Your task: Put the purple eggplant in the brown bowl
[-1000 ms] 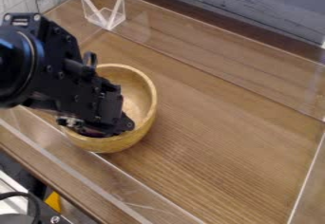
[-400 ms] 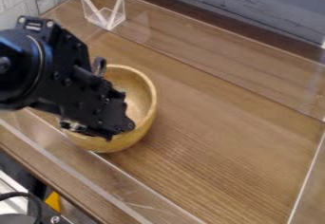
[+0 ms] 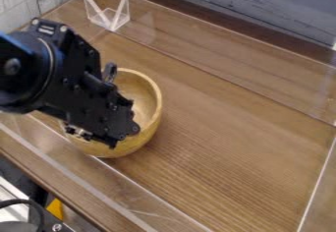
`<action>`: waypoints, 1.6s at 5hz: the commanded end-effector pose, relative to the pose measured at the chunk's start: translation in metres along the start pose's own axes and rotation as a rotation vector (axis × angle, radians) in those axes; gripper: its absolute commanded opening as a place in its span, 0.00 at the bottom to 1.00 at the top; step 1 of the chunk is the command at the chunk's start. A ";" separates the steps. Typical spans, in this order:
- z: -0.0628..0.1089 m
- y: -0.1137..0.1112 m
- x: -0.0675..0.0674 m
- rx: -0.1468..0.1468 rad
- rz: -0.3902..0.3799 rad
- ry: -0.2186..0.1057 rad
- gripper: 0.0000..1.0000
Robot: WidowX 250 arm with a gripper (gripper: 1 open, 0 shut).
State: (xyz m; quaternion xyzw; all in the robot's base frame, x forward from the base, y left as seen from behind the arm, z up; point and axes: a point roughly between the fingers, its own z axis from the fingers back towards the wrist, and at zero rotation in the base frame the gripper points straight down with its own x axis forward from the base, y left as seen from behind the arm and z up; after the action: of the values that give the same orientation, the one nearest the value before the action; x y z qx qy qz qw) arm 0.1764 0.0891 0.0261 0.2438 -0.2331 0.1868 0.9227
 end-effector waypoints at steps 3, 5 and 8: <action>-0.006 0.009 -0.025 0.069 -0.056 0.050 1.00; -0.008 0.008 -0.021 0.077 -0.043 0.059 1.00; -0.014 0.005 -0.019 0.098 -0.034 0.060 1.00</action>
State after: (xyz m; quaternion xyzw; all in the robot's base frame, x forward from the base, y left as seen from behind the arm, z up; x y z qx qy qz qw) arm 0.1805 0.0954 0.0235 0.2754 -0.2414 0.2093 0.9067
